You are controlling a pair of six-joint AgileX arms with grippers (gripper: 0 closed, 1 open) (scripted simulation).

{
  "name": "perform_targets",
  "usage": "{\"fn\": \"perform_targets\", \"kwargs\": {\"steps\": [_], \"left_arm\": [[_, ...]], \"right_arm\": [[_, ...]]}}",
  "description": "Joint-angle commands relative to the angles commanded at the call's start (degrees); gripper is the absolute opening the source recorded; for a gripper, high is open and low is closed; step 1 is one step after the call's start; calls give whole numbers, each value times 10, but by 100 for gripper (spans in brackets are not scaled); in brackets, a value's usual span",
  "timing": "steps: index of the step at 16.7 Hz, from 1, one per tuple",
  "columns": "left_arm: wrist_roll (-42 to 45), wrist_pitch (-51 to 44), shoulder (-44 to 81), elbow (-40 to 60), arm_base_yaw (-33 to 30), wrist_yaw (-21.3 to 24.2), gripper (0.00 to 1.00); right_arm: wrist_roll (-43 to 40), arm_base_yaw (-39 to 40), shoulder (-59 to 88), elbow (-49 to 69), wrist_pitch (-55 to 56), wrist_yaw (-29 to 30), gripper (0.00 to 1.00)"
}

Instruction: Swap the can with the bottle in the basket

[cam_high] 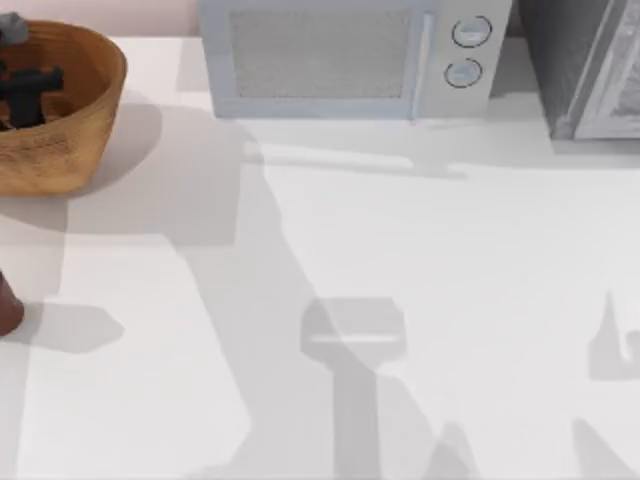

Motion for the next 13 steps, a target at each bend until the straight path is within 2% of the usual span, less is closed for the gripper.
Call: {"fn": "perform_targets", "kwargs": {"steps": [3,6,13], "left_arm": [[-11,35,-53,-52,4,-13,0],[-23,100,-159,-155,6,-35,0],[-44,314,-587,-519,-14,-94,0]], "right_arm": [[0,0,0,0,0,0,100],[0,0,0,0,0,0,100],[0,0,0,0,0,0,100]]}}
